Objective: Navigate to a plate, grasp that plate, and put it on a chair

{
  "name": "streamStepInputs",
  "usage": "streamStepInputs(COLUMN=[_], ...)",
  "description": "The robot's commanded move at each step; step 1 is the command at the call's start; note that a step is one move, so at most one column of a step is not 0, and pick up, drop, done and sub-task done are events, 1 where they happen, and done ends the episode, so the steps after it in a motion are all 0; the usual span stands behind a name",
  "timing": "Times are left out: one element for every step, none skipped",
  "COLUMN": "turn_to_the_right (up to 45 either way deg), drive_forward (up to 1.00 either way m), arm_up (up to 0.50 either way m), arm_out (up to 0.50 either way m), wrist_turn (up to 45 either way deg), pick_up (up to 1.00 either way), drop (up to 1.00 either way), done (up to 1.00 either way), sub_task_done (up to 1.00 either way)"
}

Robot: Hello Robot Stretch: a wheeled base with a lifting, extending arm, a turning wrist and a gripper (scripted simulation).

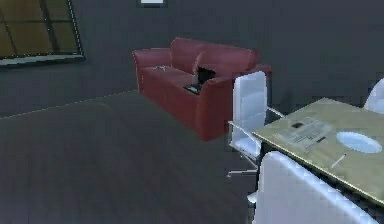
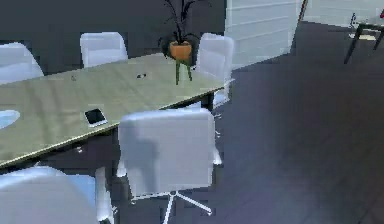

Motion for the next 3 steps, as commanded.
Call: streamStepInputs(turn_to_the_right=[0.0,6.0,0.0], drive_forward=[0.55,0.0,0.55], arm_up=[0.0,0.0,0.0], arm_out=[0.0,0.0,0.0], wrist_turn=[0.0,0.0,0.0], pick_up=[0.0,0.0,0.0], drop=[0.0,0.0,0.0], done=[0.0,0.0,0.0], sub_task_done=[0.0,0.0,0.0])
